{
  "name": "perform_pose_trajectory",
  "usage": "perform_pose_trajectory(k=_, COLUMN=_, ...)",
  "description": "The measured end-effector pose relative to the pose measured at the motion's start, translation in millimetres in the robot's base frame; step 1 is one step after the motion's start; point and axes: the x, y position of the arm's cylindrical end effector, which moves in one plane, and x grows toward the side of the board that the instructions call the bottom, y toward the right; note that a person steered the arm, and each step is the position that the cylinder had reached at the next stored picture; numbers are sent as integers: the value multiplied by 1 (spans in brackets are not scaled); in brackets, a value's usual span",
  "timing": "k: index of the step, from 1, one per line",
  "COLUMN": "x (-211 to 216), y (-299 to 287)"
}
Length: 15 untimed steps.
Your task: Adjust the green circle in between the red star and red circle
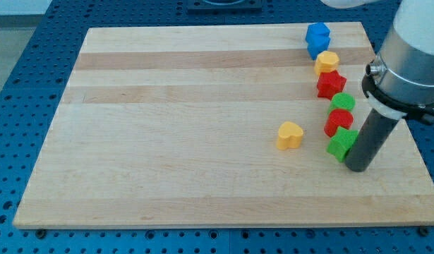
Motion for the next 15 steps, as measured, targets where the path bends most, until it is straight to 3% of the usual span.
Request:
perform_pose_trajectory(k=5, x=-15, y=28)
perform_pose_trajectory(k=10, x=-99, y=31)
perform_pose_trajectory(k=15, x=-104, y=34)
